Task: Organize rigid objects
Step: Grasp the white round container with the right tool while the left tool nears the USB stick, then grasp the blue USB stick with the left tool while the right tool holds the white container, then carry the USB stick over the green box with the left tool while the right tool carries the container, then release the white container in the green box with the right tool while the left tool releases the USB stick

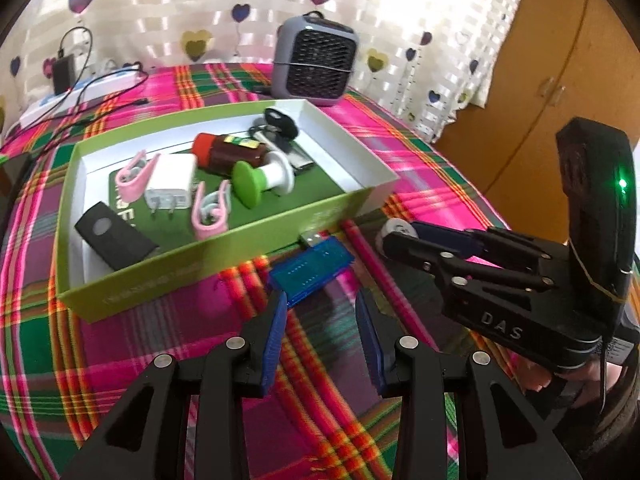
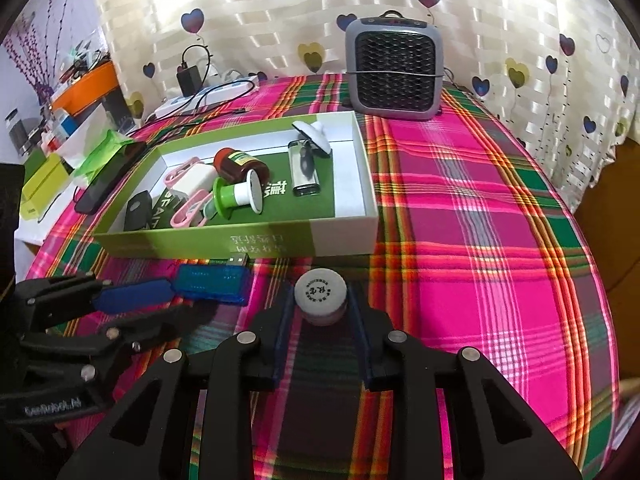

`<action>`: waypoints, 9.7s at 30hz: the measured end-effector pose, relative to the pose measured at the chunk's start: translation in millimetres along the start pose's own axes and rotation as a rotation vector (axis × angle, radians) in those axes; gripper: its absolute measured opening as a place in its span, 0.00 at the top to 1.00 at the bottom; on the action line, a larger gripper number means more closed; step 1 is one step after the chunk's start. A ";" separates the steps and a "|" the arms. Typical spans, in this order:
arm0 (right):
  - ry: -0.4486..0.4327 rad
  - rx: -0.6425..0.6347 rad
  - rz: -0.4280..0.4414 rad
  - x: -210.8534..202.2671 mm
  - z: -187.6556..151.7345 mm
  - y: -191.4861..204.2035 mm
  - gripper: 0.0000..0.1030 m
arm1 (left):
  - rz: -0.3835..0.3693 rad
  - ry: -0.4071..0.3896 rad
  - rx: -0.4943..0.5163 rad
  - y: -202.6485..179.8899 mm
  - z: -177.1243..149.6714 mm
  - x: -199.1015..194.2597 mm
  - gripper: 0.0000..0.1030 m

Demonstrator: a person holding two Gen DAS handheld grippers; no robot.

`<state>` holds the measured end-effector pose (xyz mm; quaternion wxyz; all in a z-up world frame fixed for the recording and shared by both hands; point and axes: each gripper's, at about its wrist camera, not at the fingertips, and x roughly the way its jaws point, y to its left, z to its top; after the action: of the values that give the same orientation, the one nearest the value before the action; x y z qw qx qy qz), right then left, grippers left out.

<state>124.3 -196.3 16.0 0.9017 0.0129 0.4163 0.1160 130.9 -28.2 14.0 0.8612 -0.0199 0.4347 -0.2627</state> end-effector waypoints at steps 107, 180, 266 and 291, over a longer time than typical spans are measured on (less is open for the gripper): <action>0.042 -0.009 -0.077 -1.4 -9.8 -28.5 0.72 | 0.156 0.034 0.124 -30.0 18.1 35.1 0.80; -0.104 -0.048 -0.057 -51.0 22.9 3.7 0.72 | 0.225 -0.127 0.126 -35.7 33.8 -41.6 0.80; 0.034 -0.066 -0.014 58.1 73.1 7.5 0.72 | 0.320 -0.049 -0.093 103.8 83.9 16.2 0.80; 0.044 -0.080 -0.011 60.3 70.8 10.8 0.72 | 0.336 -0.038 -0.095 104.3 83.0 17.5 0.79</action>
<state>213.2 -167.4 18.4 0.8928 -0.0278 0.4310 0.1279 247.8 37.3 25.2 0.8990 0.0072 0.4277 -0.0939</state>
